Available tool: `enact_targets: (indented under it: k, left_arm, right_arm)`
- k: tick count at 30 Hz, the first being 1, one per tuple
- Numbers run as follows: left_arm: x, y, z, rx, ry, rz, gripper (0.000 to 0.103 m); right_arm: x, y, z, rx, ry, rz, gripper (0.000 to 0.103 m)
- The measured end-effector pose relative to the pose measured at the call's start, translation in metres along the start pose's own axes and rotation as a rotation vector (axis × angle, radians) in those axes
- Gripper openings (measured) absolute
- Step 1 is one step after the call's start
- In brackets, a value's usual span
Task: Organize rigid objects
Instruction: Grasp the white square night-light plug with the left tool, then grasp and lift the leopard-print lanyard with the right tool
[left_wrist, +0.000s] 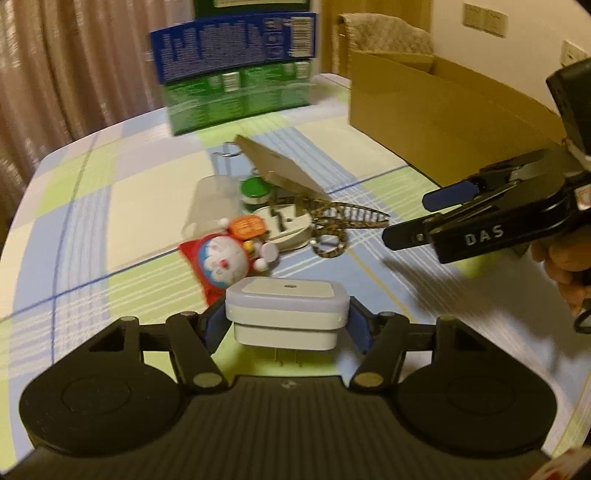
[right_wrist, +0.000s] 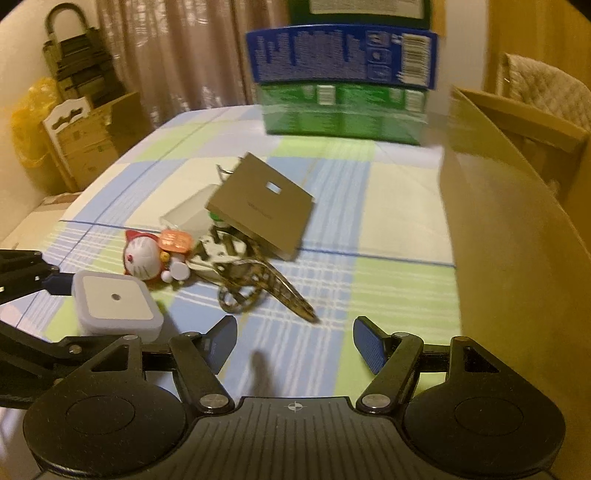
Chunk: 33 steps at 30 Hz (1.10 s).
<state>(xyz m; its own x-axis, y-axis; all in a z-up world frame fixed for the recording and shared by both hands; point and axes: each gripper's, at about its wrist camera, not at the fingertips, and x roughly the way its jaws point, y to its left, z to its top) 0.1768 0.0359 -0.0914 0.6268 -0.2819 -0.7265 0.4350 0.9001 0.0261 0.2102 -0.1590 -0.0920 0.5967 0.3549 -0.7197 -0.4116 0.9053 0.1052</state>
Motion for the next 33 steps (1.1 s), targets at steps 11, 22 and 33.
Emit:
enact_targets:
  k: [11,22,33]
  left_arm:
    - [-0.013,0.014,-0.005,-0.125,-0.045,0.030,0.061]
    - [-0.016,0.013,-0.006,-0.141,-0.058,0.032,0.061]
    - [-0.020,0.001,-0.011,-0.139,-0.055,0.026,0.061]
  right_arm:
    - [0.048,0.020,0.021,-0.193,0.009,0.059,0.065]
    - [0.034,0.028,0.004,-0.190,0.067,0.064,0.041]
    - [-0.006,0.037,-0.044,-0.180,0.034,0.025,0.055]
